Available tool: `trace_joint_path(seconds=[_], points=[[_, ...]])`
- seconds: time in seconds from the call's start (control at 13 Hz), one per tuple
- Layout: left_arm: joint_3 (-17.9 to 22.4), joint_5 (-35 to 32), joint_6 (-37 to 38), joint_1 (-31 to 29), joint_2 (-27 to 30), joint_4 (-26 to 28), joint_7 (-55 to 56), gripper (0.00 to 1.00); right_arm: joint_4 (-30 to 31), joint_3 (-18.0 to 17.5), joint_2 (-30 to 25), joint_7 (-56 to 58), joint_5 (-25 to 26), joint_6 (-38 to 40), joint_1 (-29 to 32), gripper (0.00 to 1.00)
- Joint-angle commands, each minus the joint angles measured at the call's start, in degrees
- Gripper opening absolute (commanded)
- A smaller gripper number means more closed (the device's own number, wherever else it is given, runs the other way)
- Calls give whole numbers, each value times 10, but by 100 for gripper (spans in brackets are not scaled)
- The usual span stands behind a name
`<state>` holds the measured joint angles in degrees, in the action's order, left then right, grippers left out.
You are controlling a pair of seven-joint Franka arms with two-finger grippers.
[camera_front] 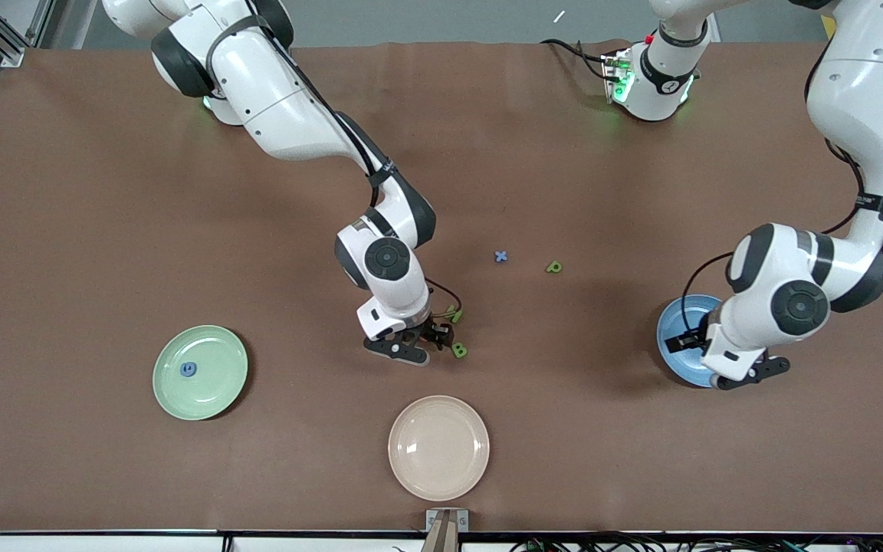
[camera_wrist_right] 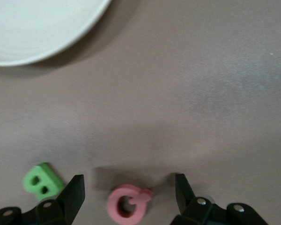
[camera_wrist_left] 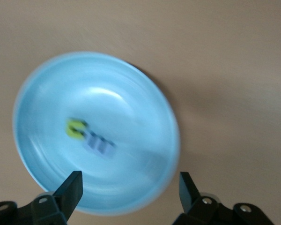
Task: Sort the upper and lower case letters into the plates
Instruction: 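Grasp the pink Q with the right gripper while the left gripper grasps p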
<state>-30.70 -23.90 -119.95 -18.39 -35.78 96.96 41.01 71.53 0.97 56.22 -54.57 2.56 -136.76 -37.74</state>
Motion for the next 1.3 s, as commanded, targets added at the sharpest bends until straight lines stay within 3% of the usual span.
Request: trace_joint_path(seconds=[0.0,0.23,0.38,0.61,0.77,0.92,1.07,1.23], points=[[-35,-11,-3,-1,28,54,90,85,-12,5,8,-6,20,16,-3,76],[-84,-11,-17,-1,26,81,219,82,-12,4,8,-6,17,18,-8,47],[-94,-11,-60,14,17,103,328,79,-12,4,8,-9,16,19,-8,29],[-93,-13,-109,61,16,135,416,79,-13,3,7,-9,15,19,-5,14],[-92,-35,-117,99,15,149,440,78,-17,2,2,-6,14,39,5,11],[-92,-94,-148,101,14,182,480,78,-18,2,-1,-6,14,43,5,11],[-92,-112,-204,98,16,226,483,78,-18,1,-1,-6,9,45,6,34],[-91,-113,-209,98,19,240,486,76,-17,0,-8,-6,-11,55,8,65]])
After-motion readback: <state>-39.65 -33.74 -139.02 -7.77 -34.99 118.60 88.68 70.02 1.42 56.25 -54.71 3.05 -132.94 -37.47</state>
